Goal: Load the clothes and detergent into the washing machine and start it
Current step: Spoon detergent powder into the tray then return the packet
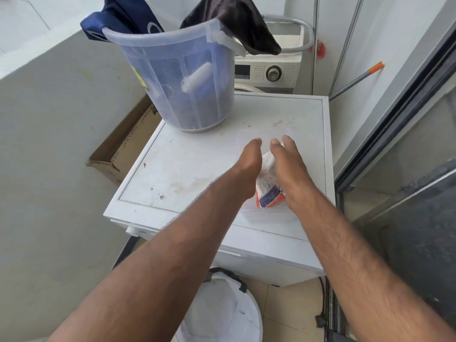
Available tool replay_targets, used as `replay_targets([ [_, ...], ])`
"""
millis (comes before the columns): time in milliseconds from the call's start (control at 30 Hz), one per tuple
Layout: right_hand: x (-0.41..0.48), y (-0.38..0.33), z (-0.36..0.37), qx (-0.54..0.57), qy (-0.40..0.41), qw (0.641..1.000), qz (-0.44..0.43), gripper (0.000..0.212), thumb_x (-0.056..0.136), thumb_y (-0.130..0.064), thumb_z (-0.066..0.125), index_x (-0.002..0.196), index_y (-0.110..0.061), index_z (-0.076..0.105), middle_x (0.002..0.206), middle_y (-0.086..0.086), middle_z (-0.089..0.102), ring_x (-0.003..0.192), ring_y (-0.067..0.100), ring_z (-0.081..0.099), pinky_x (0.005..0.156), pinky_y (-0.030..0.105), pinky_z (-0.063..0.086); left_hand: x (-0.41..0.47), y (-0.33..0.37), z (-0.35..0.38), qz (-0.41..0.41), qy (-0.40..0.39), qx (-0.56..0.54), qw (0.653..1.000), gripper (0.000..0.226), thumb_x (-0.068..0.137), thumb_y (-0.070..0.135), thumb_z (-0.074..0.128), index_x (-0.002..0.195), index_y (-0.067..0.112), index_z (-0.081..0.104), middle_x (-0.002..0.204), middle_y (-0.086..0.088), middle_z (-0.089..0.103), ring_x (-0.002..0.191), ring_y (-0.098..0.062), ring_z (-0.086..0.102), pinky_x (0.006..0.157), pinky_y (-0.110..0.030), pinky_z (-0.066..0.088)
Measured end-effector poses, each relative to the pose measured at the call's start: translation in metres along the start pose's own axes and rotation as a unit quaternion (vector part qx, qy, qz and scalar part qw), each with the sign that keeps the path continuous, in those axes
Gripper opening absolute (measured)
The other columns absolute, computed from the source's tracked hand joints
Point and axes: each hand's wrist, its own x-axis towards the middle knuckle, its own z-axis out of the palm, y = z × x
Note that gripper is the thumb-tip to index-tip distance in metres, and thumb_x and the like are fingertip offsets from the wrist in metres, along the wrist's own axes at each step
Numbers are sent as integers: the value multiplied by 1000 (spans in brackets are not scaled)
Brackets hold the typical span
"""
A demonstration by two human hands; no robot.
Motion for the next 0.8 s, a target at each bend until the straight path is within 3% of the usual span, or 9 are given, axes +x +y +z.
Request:
replay_targets([
  [67, -13, -7, -1, -31, 17, 999, -24, 66, 97, -57, 38, 160, -44, 23, 167, -8, 32, 146, 24, 43, 119, 51, 36, -11, 0, -5, 13, 13, -8, 1000, 59, 107, 52, 35, 148, 12, 49, 154, -13, 50, 142, -28, 47, 118, -39, 37],
  [100, -20, -11, -1, -49, 29, 997, -42, 67, 96, -57, 40, 160, -44, 22, 168, -8, 30, 146, 24, 43, 119, 51, 35, -16, -1, -8, 25, 12, -6, 1000, 65, 106, 54, 36, 156, 13, 40, 163, -12, 40, 150, -30, 38, 123, -43, 30],
  [200, -43, -22, 2, -100, 66, 988, -101, 64, 100, -50, 44, 160, -40, 26, 168, -10, 28, 147, 23, 42, 117, 45, 38, -25, -11, -24, 103, 9, -13, 995, 62, 107, 50, 35, 155, 12, 43, 161, -6, 44, 141, -26, 47, 110, -39, 41],
  [267, -61, -28, 8, -125, 69, 980, -139, 67, 97, -49, 47, 160, -38, 28, 168, -11, 29, 148, 21, 40, 115, 52, 42, -35, -20, -39, 168, 9, 4, 986, 56, 109, 45, 34, 148, 9, 52, 154, -2, 54, 133, -22, 55, 102, -38, 46],
  [333, -79, -34, 21, -145, 61, 974, -165, 70, 94, -46, 51, 160, -37, 29, 168, -10, 29, 149, 21, 38, 113, 55, 44, -50, -31, -60, 209, 29, 21, 977, 48, 109, 40, 40, 133, 9, 66, 139, -1, 68, 126, -21, 63, 104, -42, 50],
  [433, -104, -39, 50, -178, 29, 964, -197, 67, 98, -35, 56, 160, -33, 30, 169, -7, 30, 152, 20, 35, 121, 49, 33, -75, -50, -99, 248, 84, 36, 965, 35, 105, 34, 53, 109, 10, 79, 119, -1, 78, 116, -21, 70, 101, -44, 54],
  [600, -151, -43, 121, -207, -75, 945, -241, 70, 96, -26, 59, 160, -31, 33, 167, -6, 32, 152, 17, 34, 123, 43, 30, -123, -90, -179, 252, 168, 44, 952, 22, 95, 11, 60, 102, 17, 80, 109, -8, 79, 99, -15, 69, 89, -36, 54],
  [800, -221, -32, 220, -241, -207, 902, -293, 66, 97, -29, 62, 158, -32, 37, 165, -8, 35, 149, 15, 38, 120, 45, 35, -195, -154, -271, 233, 262, 2, 936, 28, 96, 4, 56, 112, 14, 76, 110, -3, 76, 101, -11, 68, 86, -26, 53],
])
